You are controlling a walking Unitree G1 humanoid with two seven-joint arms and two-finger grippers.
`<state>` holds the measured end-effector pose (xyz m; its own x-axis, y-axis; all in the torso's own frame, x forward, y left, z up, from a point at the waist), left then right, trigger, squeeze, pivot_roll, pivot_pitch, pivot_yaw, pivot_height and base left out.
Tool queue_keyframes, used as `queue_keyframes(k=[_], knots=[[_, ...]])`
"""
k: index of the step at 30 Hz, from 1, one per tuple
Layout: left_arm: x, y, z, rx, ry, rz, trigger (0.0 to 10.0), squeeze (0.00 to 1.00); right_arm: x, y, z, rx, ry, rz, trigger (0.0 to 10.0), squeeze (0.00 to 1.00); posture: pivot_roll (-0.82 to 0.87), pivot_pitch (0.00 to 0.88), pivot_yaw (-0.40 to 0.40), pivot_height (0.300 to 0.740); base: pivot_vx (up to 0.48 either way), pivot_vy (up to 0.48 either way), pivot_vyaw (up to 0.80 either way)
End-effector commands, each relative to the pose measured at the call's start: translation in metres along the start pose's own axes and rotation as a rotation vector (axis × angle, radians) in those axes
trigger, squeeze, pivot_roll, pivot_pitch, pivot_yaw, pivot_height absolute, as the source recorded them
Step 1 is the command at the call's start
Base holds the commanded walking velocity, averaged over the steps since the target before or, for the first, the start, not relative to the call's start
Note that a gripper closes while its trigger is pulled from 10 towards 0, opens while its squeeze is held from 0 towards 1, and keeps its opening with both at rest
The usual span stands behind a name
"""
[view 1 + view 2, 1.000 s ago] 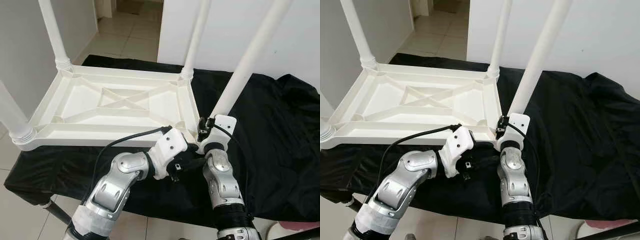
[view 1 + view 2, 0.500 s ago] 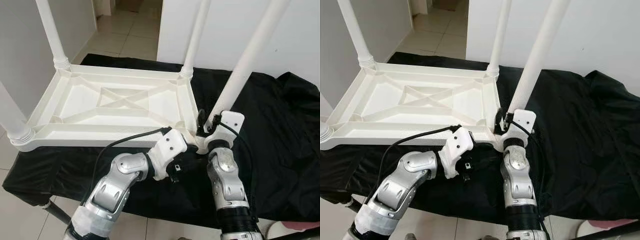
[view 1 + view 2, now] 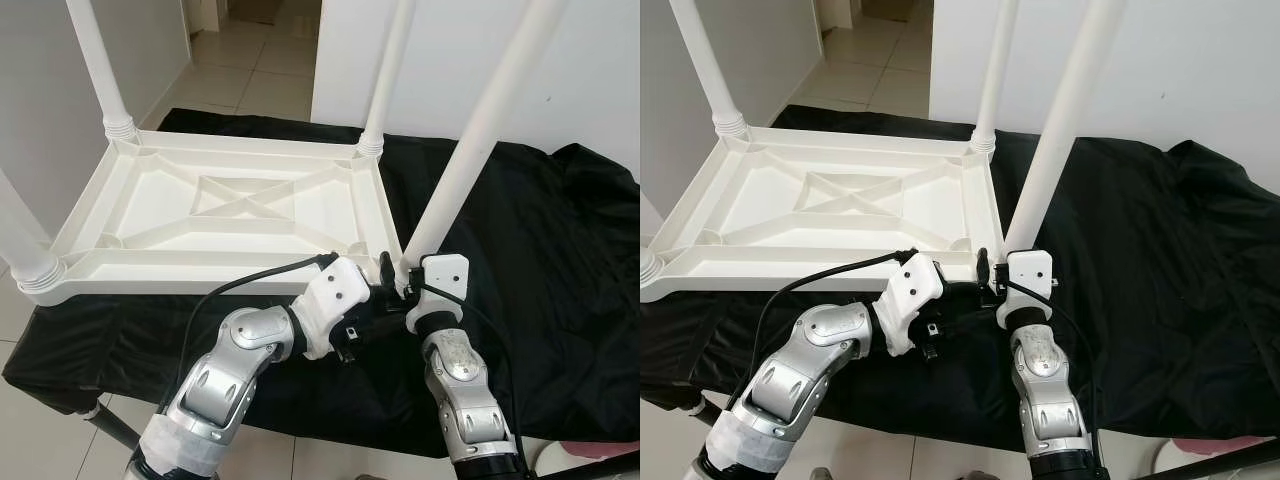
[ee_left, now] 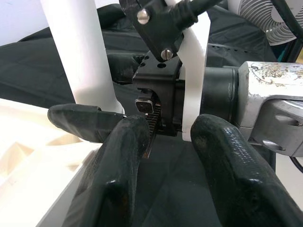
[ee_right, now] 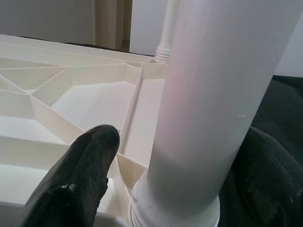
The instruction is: Building children table
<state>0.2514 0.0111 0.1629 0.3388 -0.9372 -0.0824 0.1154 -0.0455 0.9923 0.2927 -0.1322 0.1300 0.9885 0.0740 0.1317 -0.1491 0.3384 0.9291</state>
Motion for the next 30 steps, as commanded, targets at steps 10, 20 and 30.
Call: queue_keyframes(k=[10, 20, 30], knots=[[0.001, 0.001, -0.001, -0.004, 0.02, 0.008, 10.0, 0.0, -0.027, 0.01, 0.015, 0.067, -0.048, 0.09, 10.0, 0.0, -0.05, 0.0, -0.059, 0.74, 0.0, 0.0, 0.0], [-0.005, 0.003, -0.013, 0.022, 0.051, -0.001, 10.0, 0.0, -0.049, 0.001, 0.009, 0.084, 0.014, 0.071, 10.0, 0.0, -0.06, 0.0, -0.038, 0.74, 0.0, 0.0, 0.0], [-0.029, 0.013, -0.062, 0.083, 0.214, -0.013, 10.0, 0.0, -0.043, -0.002, -0.002, 0.116, 0.232, 0.099, 10.0, 0.0, -0.06, 0.0, -0.033, 0.74, 0.0, 0.0, 0.0]])
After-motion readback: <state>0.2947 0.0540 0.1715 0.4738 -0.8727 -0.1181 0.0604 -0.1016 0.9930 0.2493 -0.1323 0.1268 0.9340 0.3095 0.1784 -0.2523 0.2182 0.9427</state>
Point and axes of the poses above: a point about 5 cm out from each wrist's last joint towards the gripper, its own x axis pointing out of the wrist towards the gripper, its own y axis along the axis of the wrist's last joint, z = x × y, the point moved 2 cm from there along x, pointing out of the wrist towards the gripper, and after that the axes turned 15 degrees about -x, right-handed, at the moved point
